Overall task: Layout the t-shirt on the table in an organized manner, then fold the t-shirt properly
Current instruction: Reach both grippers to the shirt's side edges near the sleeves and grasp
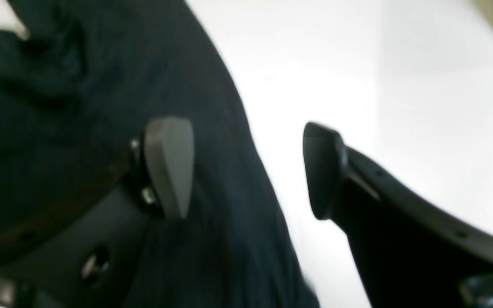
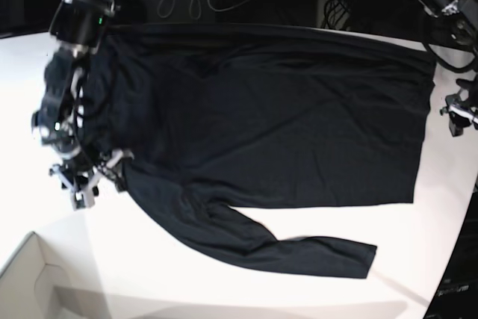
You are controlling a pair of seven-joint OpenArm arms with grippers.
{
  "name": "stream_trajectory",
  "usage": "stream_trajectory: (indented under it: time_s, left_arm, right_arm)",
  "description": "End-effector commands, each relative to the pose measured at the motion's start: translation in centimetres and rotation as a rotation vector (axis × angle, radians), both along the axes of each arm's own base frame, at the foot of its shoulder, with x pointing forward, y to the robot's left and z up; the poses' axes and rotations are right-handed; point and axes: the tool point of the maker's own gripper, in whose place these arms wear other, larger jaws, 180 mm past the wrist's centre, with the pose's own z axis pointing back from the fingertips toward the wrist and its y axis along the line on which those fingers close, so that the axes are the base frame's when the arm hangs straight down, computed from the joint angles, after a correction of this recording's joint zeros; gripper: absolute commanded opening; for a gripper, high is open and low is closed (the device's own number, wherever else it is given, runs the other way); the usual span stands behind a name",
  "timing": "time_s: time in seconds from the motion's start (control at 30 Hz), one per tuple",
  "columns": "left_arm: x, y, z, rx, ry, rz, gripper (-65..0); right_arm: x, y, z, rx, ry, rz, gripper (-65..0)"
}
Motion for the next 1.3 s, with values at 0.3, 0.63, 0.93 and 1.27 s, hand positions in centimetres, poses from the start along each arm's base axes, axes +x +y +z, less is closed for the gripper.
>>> stream_trajectory:
  time_s: [0.3, 0.63, 0.93, 1.27]
  left_arm:
    - [1.9, 2.1, 1.8, 0.010, -0.044, 0.010, -28.8]
    - [7.0, 1.1, 0.1, -0.003, -0.069, -0.046, -28.8]
    - [14.3, -3.2, -3.1, -0.090, -0.104, -0.165, -28.8]
    - [18.6, -5.4, -4.6, -0.115, -0.116, -0.196, -28.8]
  right_arm:
    - [6.5, 0.9, -1.2, 0.076, -0.031, -0.003, -24.0]
    - [4.3, 1.4, -5.0, 0.064, 0.033, 0.019, -24.4]
    - [2.7, 1.6, -6.7, 0.060, 0.076, 0.025, -39.9]
    - [1.5, 1.5, -7.9, 0.061, 0.099, 0.023, -51.7]
